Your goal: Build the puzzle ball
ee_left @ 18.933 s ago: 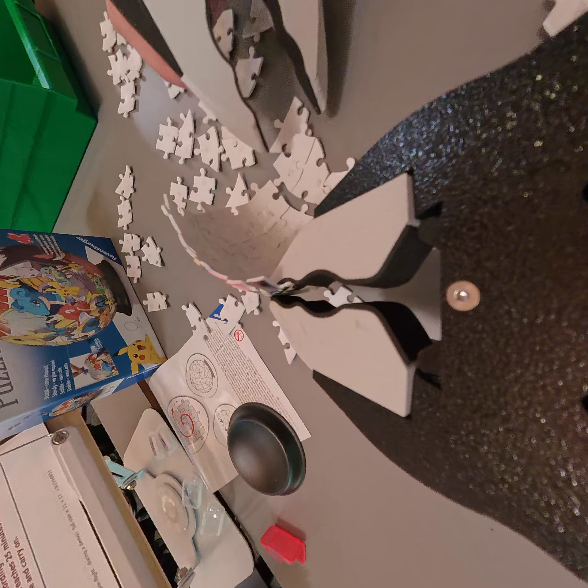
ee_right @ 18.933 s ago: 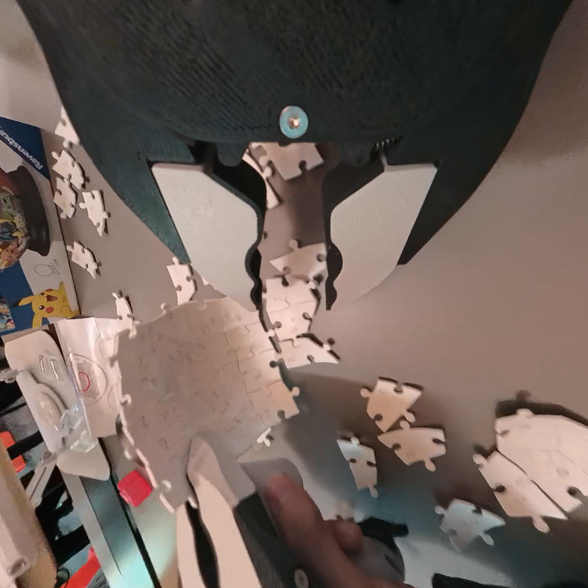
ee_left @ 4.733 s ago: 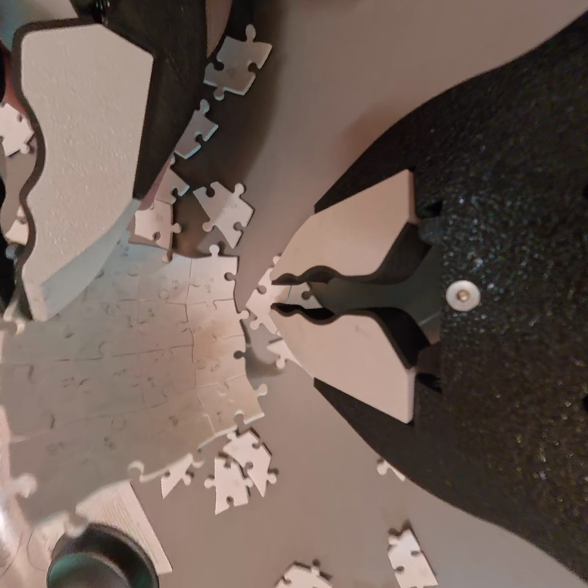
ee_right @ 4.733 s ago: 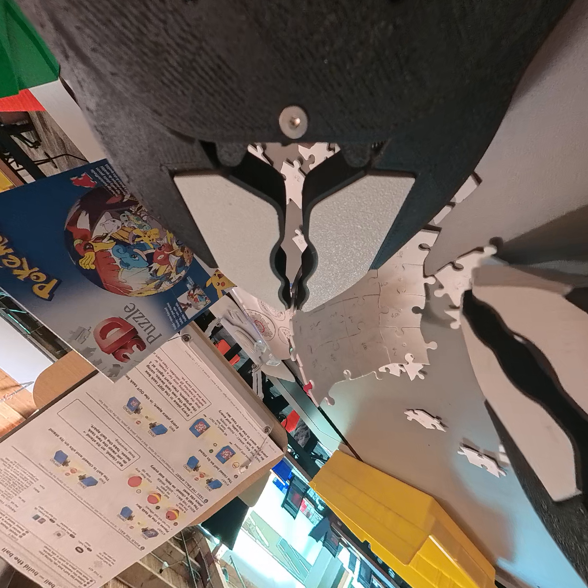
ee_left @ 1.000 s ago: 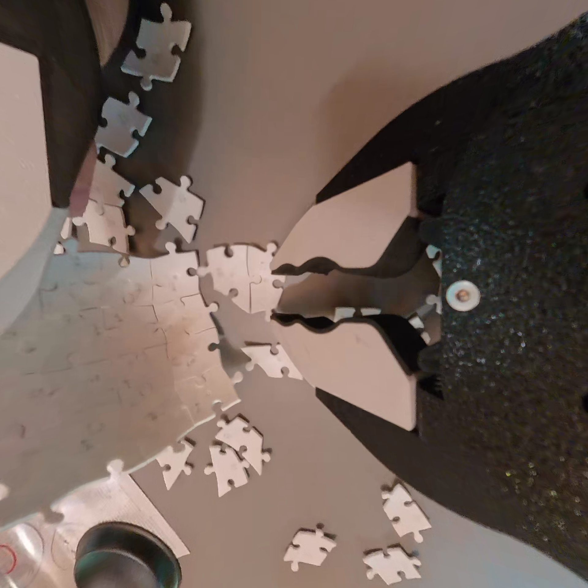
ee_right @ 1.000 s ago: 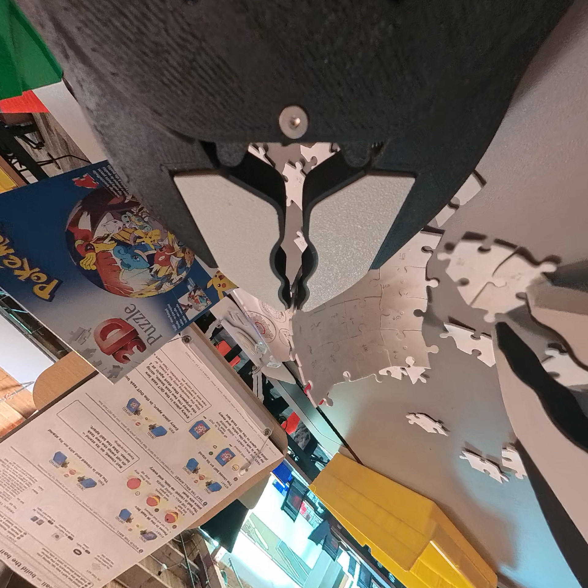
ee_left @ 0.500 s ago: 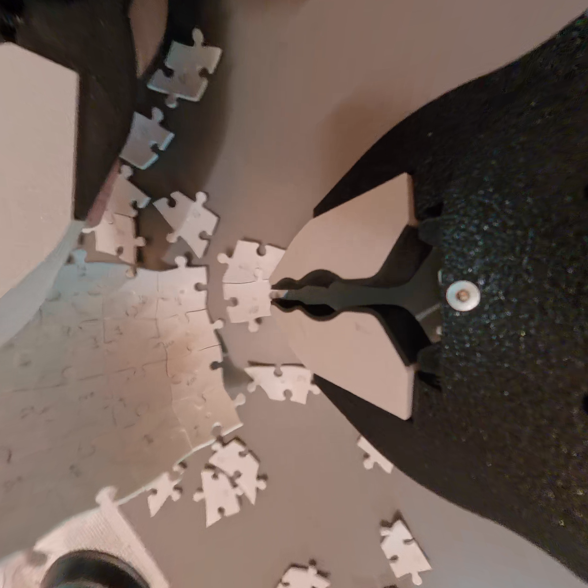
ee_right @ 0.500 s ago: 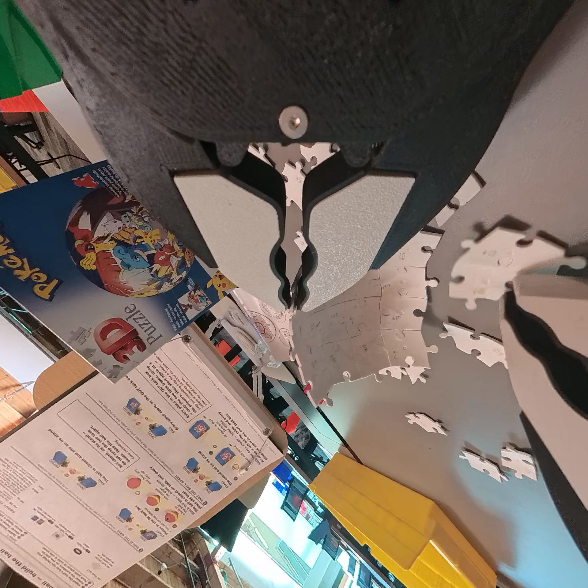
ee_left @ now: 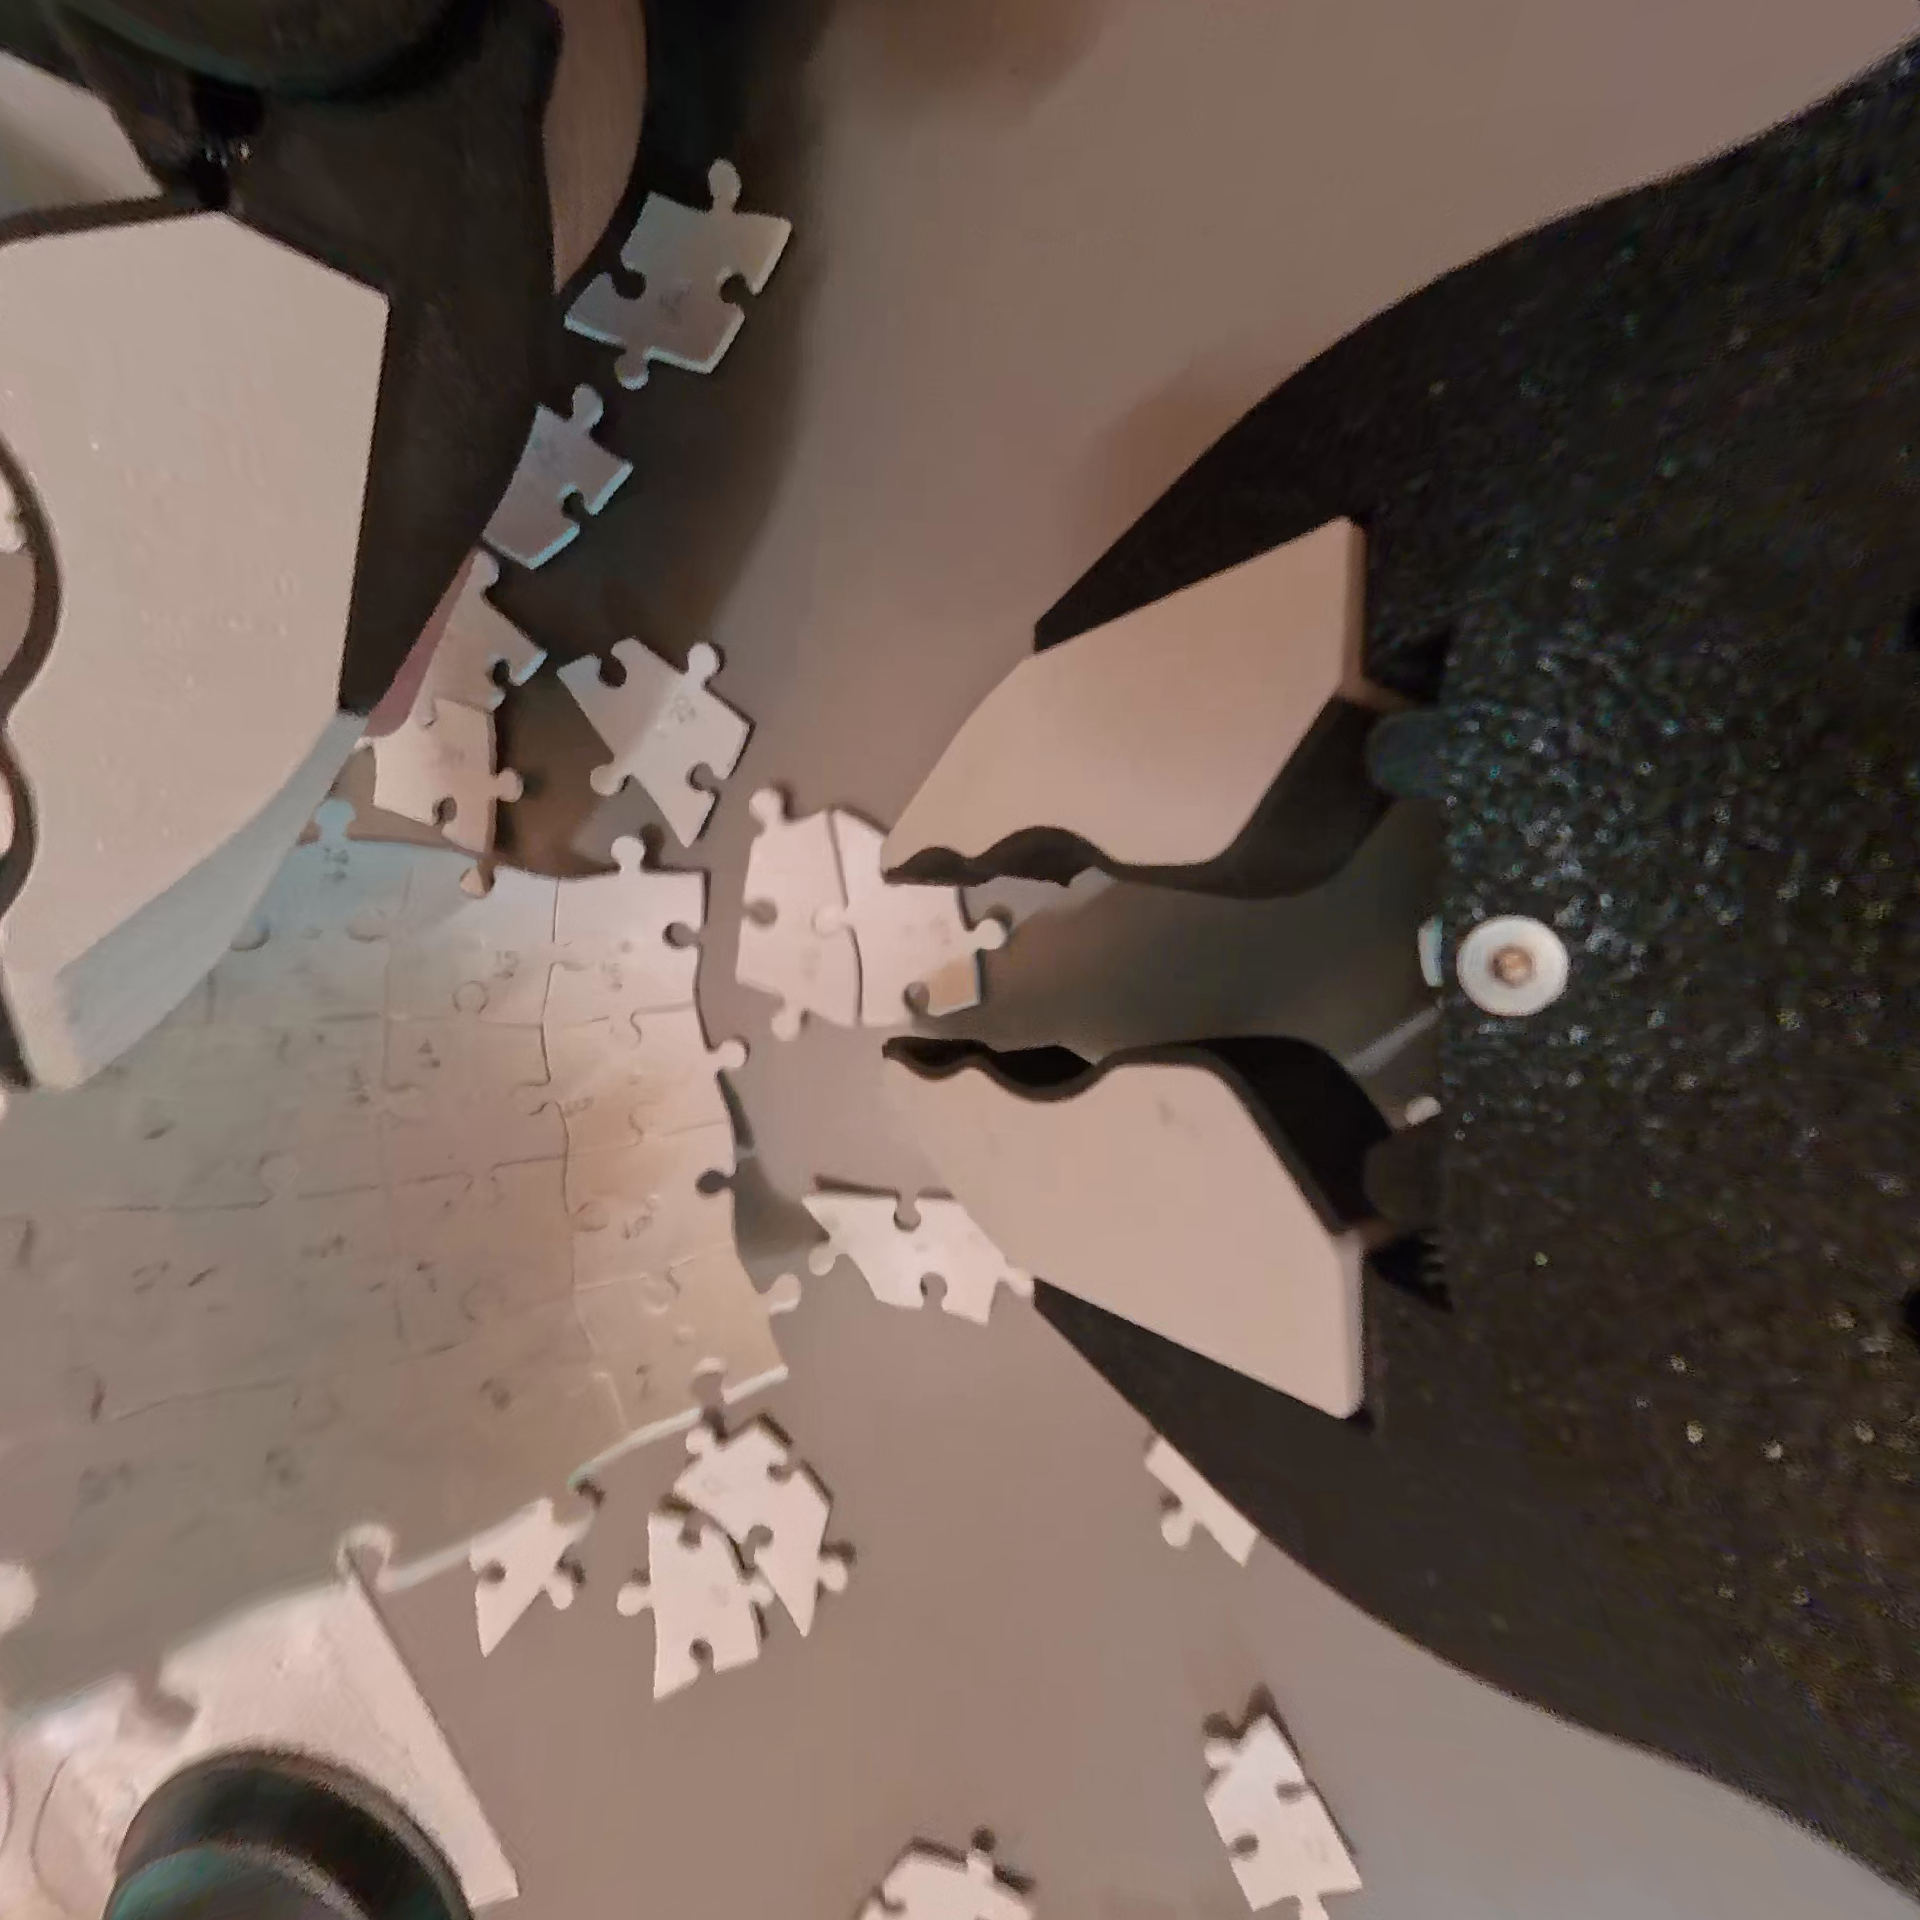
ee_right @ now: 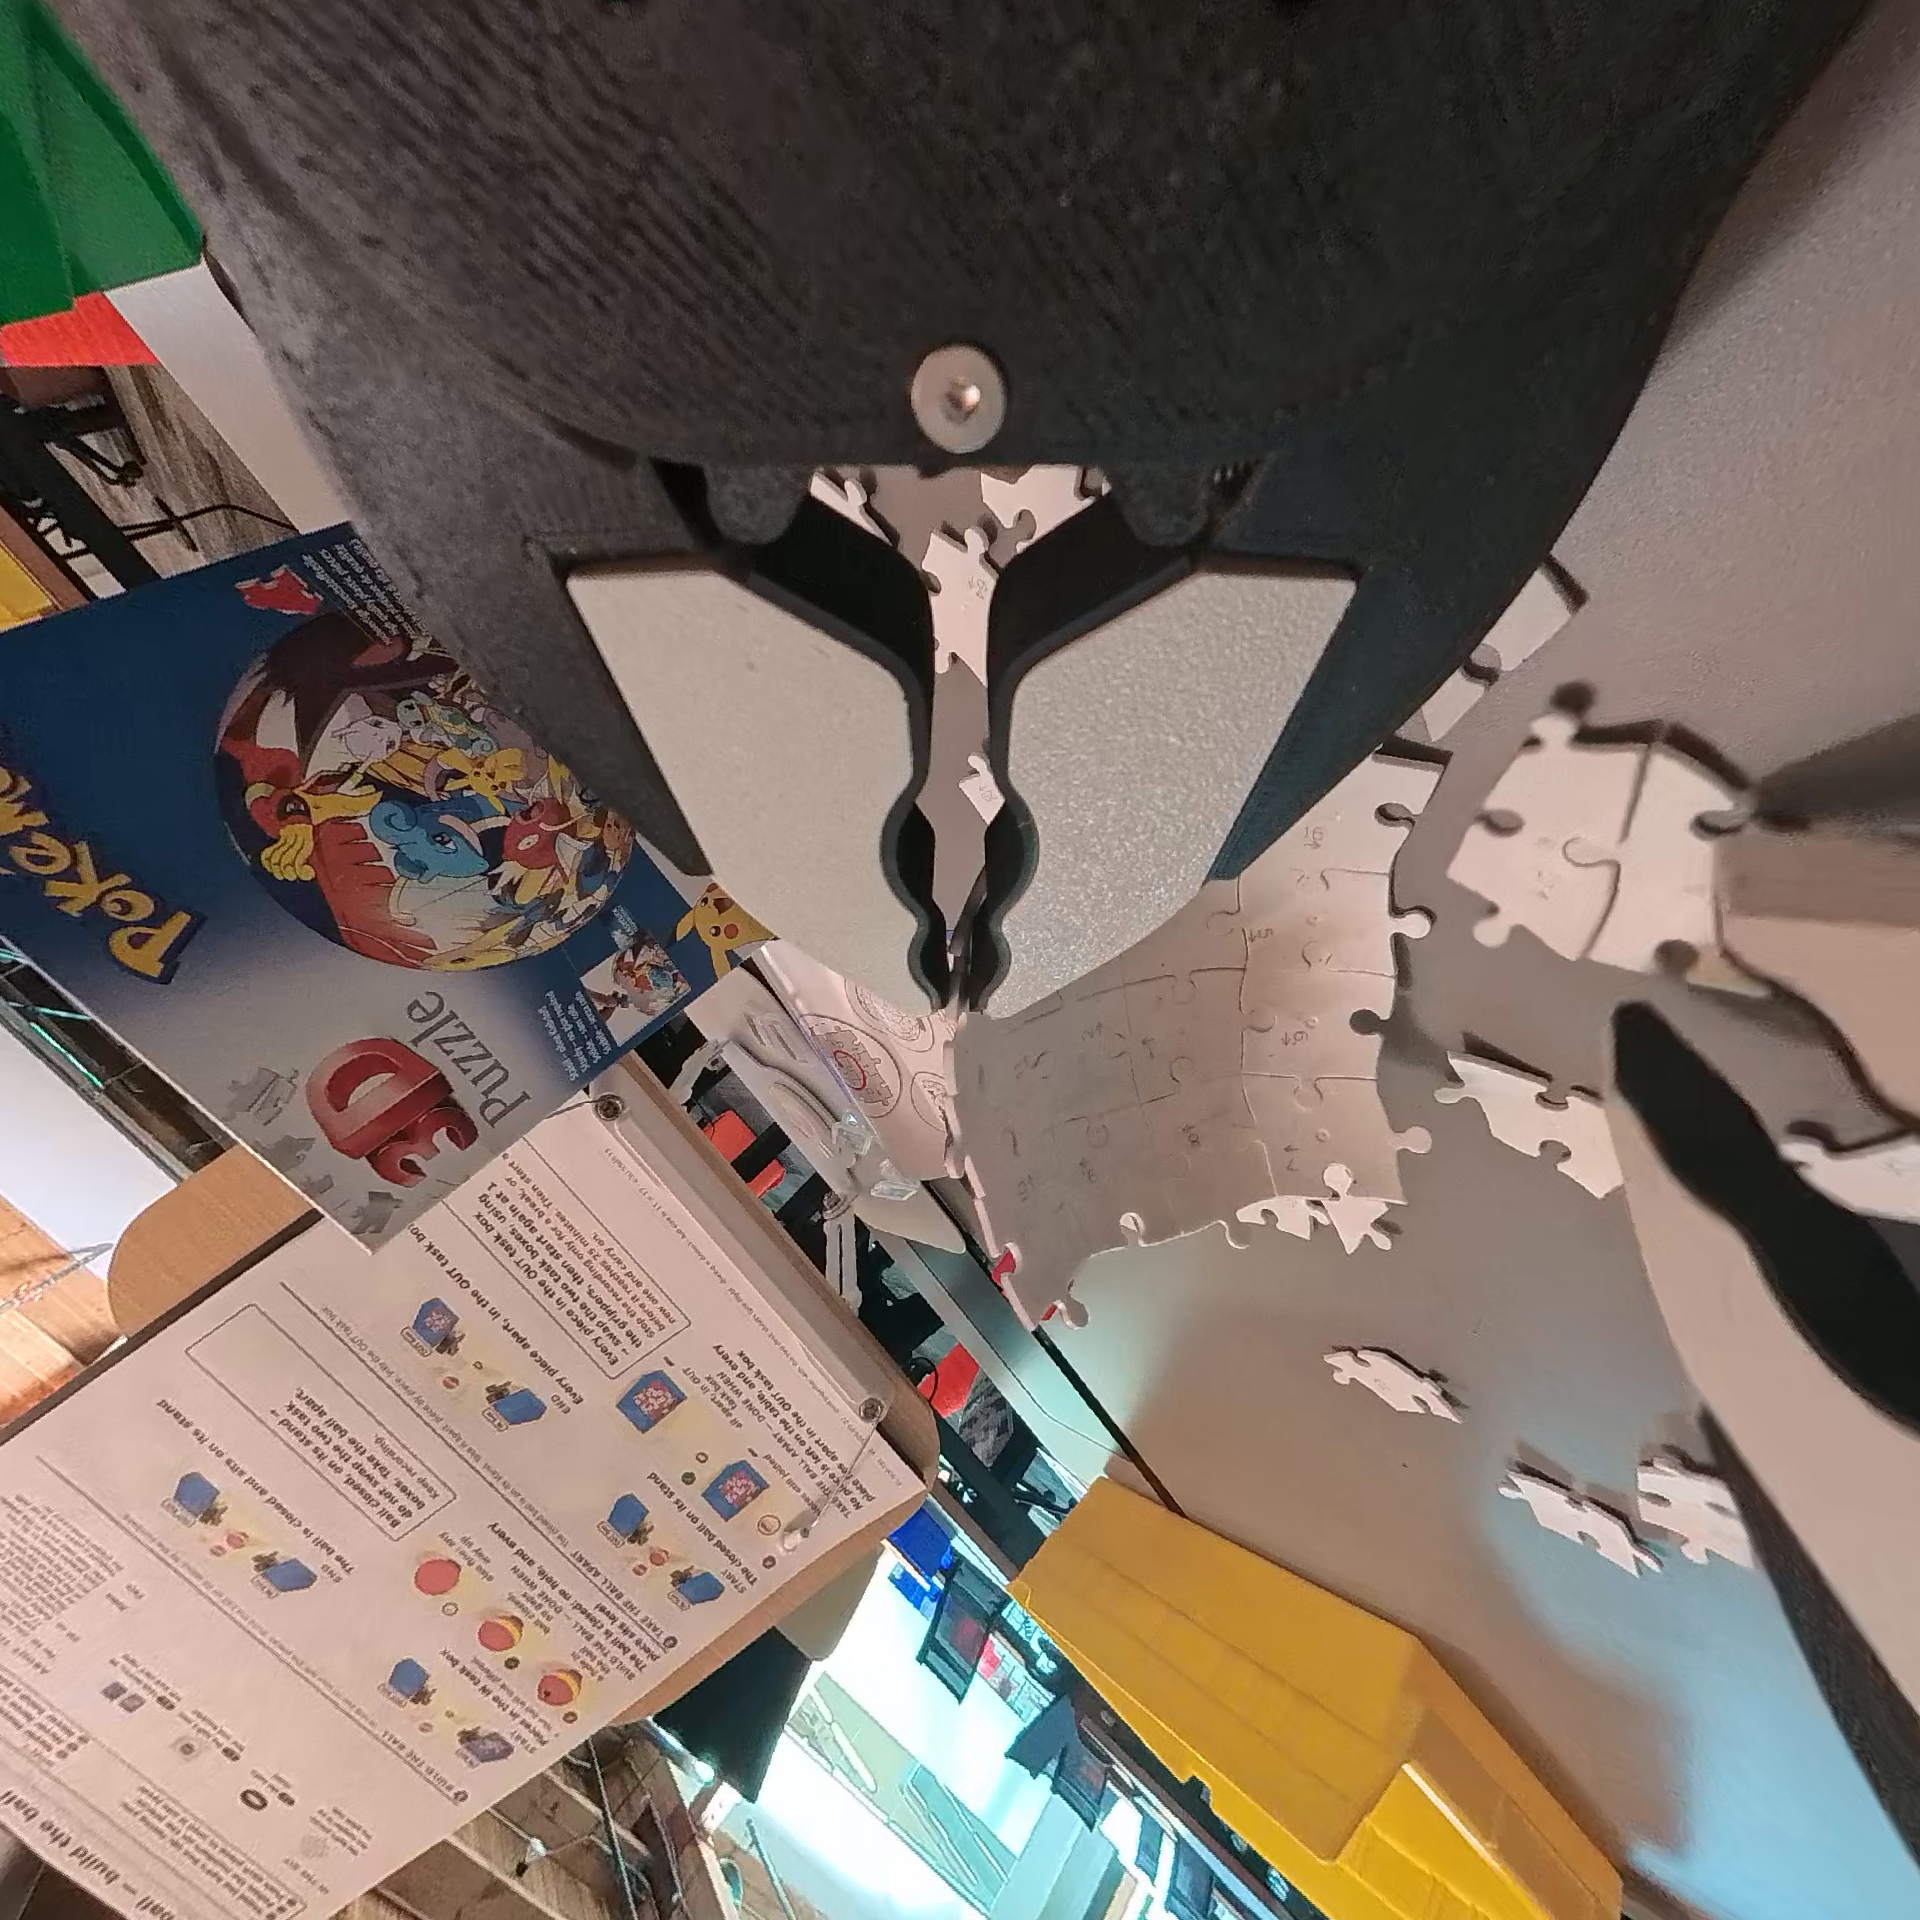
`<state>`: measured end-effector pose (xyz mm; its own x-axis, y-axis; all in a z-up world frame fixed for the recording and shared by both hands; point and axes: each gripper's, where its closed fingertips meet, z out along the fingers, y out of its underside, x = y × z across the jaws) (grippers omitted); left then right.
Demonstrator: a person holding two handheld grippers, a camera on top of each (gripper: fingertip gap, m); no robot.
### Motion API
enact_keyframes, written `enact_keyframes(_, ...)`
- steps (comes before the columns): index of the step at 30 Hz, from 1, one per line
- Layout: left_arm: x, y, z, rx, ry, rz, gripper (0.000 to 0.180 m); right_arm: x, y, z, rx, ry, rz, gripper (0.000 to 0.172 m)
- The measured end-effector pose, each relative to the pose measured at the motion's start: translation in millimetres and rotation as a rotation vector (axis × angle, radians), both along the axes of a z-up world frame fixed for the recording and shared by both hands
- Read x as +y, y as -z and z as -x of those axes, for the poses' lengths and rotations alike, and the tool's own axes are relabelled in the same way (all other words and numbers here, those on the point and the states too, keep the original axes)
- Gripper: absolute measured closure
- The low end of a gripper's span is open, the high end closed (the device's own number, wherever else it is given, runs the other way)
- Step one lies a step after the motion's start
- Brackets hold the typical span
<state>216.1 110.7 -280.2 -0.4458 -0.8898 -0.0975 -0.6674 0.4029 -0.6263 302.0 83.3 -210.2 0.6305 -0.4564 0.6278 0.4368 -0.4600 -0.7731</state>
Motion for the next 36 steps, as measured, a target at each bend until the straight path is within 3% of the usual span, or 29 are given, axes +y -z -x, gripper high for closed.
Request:
enact_keyframes(1, -3.8, 3.5, 1.8, 0.019, 0.016, 0.000, 0.155, 0.0, 0.0, -0.1, 0.000, 0.000, 0.000, 0.168)
enact_keyframes(5, -7.1, 7.6, -3.3, -0.007, 0.050, -0.049, 0.163, 0.0, -0.1, 0.1, -0.001, 0.000, 0.000, 0.168)
enact_keyframes(13, 11.8, 6.5, -4.1, 0.028, 0.072, -0.114, 0.162, -0.1, -0.2, 0.2, 0.000, -0.001, -0.002, 0.168)
enact_keyframes(18, 5.9, -7.2, -16.2, -0.056, 0.074, -0.095, 0.180, 0.0, -0.1, 0.1, 0.001, -0.001, -0.001, 0.168)
enact_keyframes(28, 13.4, 7.9, -26.2, 0.013, 0.059, -0.111, 0.180, -0.2, -0.1, 0.2, 0.001, 0.000, -0.001, 0.168)
enact_keyframes(36, 18.8, -1.3, -25.4, -0.109, 0.144, -0.151, 0.180, -0.7, -0.2, 0.4, -0.002, 0.001, 0.000, 0.168)
